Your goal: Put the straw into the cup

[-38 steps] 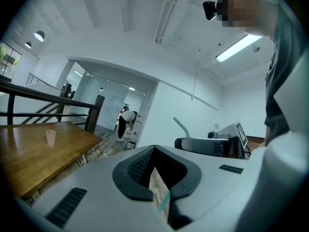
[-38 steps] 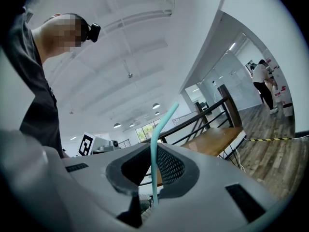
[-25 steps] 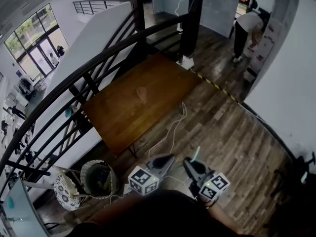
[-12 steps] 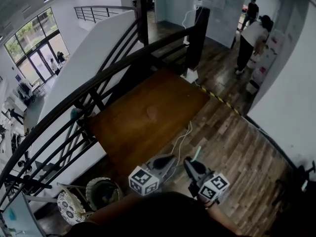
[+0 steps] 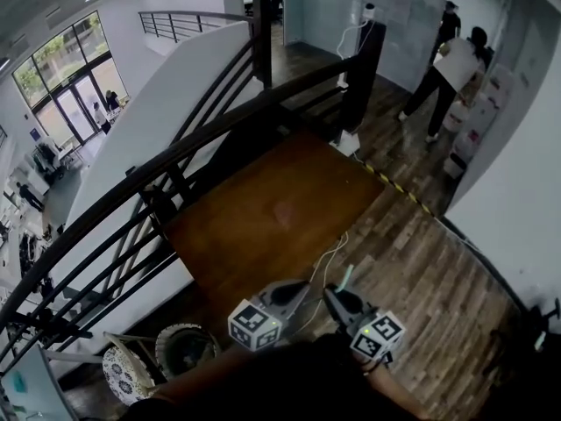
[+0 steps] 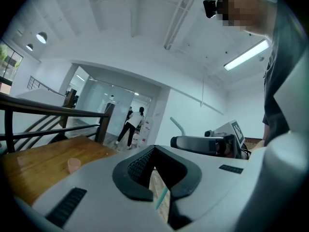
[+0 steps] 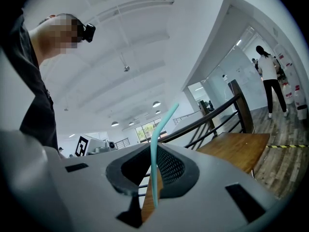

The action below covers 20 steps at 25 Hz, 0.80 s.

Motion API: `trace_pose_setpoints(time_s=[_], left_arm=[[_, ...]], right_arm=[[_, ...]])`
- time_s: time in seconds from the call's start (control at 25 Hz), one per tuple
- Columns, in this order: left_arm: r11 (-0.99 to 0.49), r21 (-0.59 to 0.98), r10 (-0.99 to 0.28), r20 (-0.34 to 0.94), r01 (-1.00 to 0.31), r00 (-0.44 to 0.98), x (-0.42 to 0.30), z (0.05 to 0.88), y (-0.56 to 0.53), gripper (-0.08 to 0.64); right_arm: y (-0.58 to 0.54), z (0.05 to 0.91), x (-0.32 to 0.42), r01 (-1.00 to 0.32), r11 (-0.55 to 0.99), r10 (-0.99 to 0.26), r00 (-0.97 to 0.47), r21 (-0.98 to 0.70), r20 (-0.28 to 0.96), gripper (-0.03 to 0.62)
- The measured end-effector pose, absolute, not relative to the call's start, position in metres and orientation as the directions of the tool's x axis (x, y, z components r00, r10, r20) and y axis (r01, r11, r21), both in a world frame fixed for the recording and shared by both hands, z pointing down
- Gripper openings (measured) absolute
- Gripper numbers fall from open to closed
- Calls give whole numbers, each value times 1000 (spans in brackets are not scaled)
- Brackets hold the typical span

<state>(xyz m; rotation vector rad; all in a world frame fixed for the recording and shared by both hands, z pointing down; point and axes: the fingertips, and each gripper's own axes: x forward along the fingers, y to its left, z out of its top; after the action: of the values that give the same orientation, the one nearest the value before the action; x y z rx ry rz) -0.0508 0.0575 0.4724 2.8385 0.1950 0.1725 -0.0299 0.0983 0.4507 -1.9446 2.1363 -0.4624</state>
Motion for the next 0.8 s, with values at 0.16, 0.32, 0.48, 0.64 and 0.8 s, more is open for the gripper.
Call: trace_pose_setpoints(time_s=[0.16, 0.32, 0.48, 0.64, 0.8], left_arm=[[-953, 290, 121, 103, 87, 987, -50, 478, 41, 11], [-948, 316, 82, 107, 44, 991, -48, 482, 27, 11], [-946, 323, 22, 108, -14, 994, -7, 494, 3, 11], [-942, 332, -14, 118, -52, 993, 59, 501, -13, 11], [-938, 335, -49, 122, -87, 991, 35, 500, -17, 11]], right_arm=[[84, 457, -24, -918, 93, -990, -125, -385, 58, 38], [69, 463, -20, -914, 128, -985, -161, -385, 55, 38], [46, 476, 22, -906, 179, -975, -214, -384, 51, 38], [27, 478, 88, -896, 215, -965, -256, -388, 56, 38], [22, 476, 65, -890, 248, -955, -291, -382, 58, 38]])
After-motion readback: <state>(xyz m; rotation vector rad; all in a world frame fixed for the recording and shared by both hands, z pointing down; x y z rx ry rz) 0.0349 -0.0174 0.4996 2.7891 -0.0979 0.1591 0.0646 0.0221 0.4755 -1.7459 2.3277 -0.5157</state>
